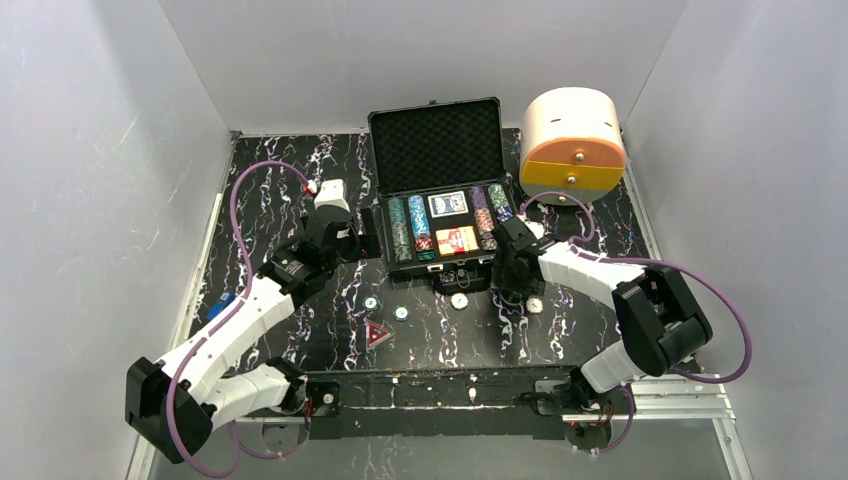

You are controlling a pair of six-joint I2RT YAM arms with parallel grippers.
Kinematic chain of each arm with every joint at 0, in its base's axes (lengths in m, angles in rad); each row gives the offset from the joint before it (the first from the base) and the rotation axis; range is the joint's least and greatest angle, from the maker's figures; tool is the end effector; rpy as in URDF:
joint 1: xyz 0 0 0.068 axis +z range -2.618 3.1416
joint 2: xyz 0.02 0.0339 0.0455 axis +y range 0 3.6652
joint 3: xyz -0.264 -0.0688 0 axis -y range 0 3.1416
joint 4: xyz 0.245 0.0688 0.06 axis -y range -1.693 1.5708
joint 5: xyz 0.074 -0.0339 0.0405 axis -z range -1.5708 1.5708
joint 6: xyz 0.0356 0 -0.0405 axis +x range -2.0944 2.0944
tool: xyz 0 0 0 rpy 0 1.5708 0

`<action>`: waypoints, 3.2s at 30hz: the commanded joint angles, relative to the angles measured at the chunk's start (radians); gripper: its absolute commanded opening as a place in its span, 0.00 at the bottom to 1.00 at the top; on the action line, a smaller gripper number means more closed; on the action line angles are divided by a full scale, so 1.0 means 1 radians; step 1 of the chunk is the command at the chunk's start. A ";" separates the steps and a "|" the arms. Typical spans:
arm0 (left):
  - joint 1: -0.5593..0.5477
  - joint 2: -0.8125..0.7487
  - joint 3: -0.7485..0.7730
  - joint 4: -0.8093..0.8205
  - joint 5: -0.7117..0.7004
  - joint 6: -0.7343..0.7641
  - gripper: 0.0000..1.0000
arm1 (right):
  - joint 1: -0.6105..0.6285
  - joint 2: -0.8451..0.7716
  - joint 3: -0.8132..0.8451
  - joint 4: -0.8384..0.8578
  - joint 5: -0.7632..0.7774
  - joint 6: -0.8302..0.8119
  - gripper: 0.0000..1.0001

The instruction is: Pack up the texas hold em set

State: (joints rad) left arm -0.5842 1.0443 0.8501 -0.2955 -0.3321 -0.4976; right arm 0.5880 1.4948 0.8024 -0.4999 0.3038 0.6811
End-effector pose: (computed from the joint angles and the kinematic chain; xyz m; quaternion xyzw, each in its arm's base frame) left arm 0.2019 -0.1196 0.3027 -0.0484 0.8485 -0.1398 0.5080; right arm 0.2278 0.1391 0.1662 0.0736 0.9685 -0.0094 0.2379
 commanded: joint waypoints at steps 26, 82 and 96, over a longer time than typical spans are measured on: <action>0.005 -0.044 -0.008 -0.024 -0.048 -0.004 0.91 | -0.004 -0.028 0.399 0.085 -0.033 -0.145 0.62; 0.004 -0.064 -0.006 -0.049 -0.059 -0.019 0.91 | 0.069 0.427 0.990 -0.022 -0.023 -0.272 0.84; 0.004 -0.219 0.003 -0.107 -0.259 -0.036 0.91 | 0.376 0.060 0.442 0.046 -0.101 -0.176 0.93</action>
State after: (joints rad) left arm -0.5842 0.8631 0.8207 -0.3687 -0.4950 -0.5209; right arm 0.8970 1.6081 1.3270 -0.4530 0.2012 0.4446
